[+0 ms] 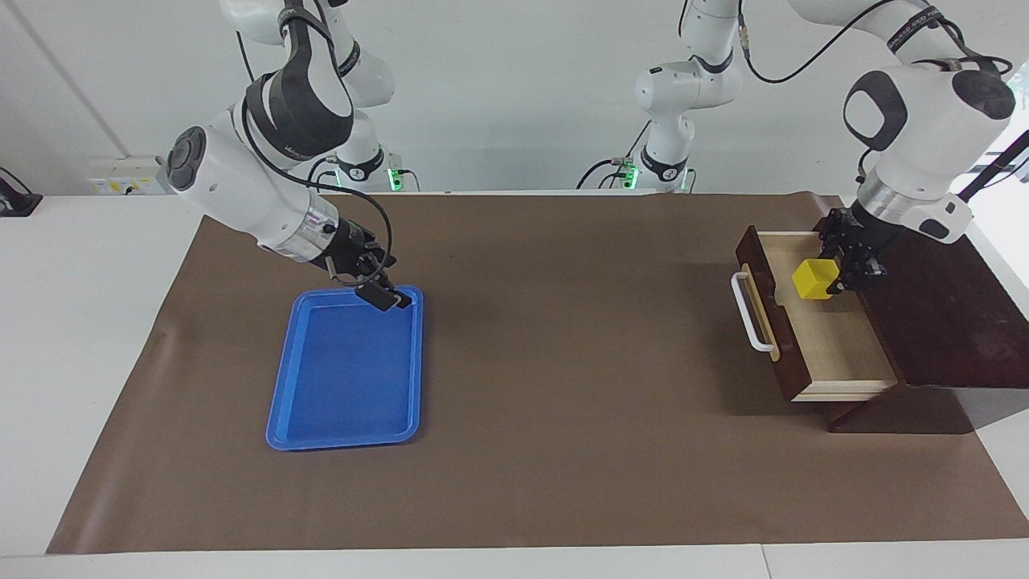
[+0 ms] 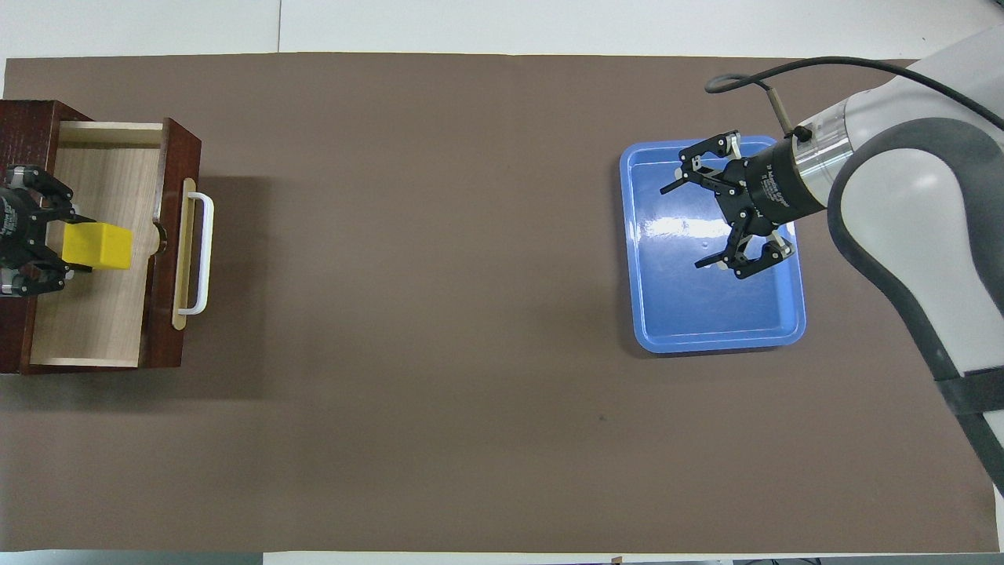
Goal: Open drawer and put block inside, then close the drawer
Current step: 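Place the block inside with the left gripper while the right gripper retreats, then push the drawer closed with the left gripper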
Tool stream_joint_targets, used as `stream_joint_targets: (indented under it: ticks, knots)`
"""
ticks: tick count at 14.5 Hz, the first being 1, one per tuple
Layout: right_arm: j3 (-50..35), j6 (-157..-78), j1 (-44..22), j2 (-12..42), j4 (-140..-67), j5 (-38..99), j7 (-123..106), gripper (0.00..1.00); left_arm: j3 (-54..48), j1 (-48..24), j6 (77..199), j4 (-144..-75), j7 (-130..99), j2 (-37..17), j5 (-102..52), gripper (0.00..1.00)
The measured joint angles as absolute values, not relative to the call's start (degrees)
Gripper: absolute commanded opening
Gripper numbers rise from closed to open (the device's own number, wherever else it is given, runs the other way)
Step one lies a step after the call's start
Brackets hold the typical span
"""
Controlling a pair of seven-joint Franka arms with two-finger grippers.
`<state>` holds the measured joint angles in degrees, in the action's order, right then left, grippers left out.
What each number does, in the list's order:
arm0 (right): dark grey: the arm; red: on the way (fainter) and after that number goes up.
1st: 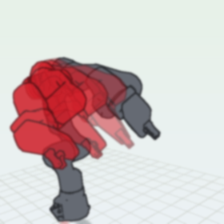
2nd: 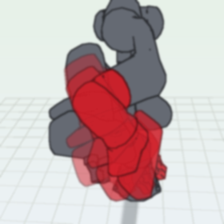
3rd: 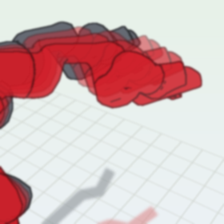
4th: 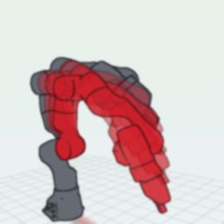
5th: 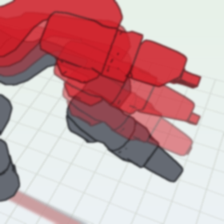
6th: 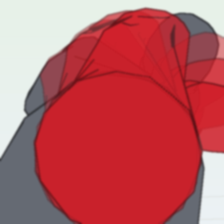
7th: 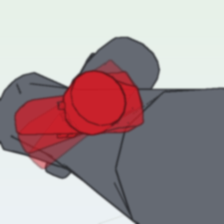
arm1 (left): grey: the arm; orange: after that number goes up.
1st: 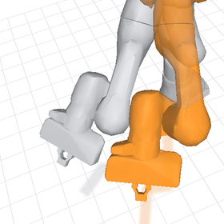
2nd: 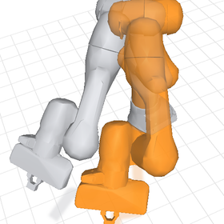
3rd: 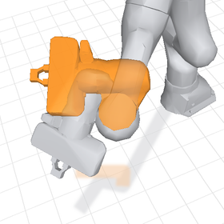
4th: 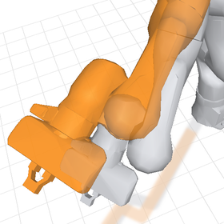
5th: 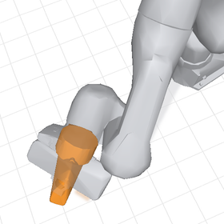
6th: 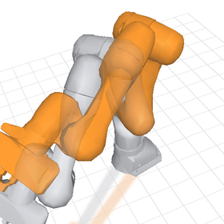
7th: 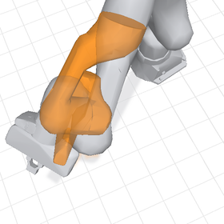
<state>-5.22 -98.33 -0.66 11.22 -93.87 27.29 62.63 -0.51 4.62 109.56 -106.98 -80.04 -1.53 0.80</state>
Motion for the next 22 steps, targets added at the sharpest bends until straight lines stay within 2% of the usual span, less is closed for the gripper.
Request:
stream_joint_targets:
  ticks: [6,7,8,9,13,16,19,22]
  knots:
    - [-5.21,-89.11,4.03,7.38,-91.24,15.39,34.61,1.0,-0.36,5.92,111.31,-114.09,-77.96,1.03,0.81,0.0]
    - [-5.2,-88.4,4.39,6.3,-91.23,13.36,29.74,1.0,-0.37,6.2,111.77,-114.86,-77.82,1.47,0.81,0.21]
    - [-5.22,-87.81,4.64,5.19,-91.22,11.22,24.97,1.0,-0.37,6.47,112.08,-115.46,-77.67,1.79,0.81,0.84]
    - [-5.22,-87.45,4.86,3.97,-91.23,8.94,19.94,1.0,-0.36,6.64,112.34,-115.89,-77.51,2.03,0.81,1.0]
    - [-5.21,-85.7,5.76,-1.2,-91.26,2.42,3.28,1.0,-0.86,6.57,112.99,-114.75,-76.75,2.35,0.81,1.0]
    - [-5.22,-85.65,6.63,-3.71,-91.29,0.34,-5.32,1.0,-1.61,1.4,110.81,-109.51,-80.32,1.63,0.8,1.0]
    - [-5.35,-87.06,8.45,-4.34,-91.62,0.31,-8.98,1.0,-2.11,-5.86,109.98,-108.24,-86.74,0.15,2.2,1.0]
    - [-5.45,-88.84,10.03,-3.75,-92.71,0.35,-9.32,1.0,-1.99,-7.11,111.8,-109.54,-90.32,-2.41,3.54,1.0]
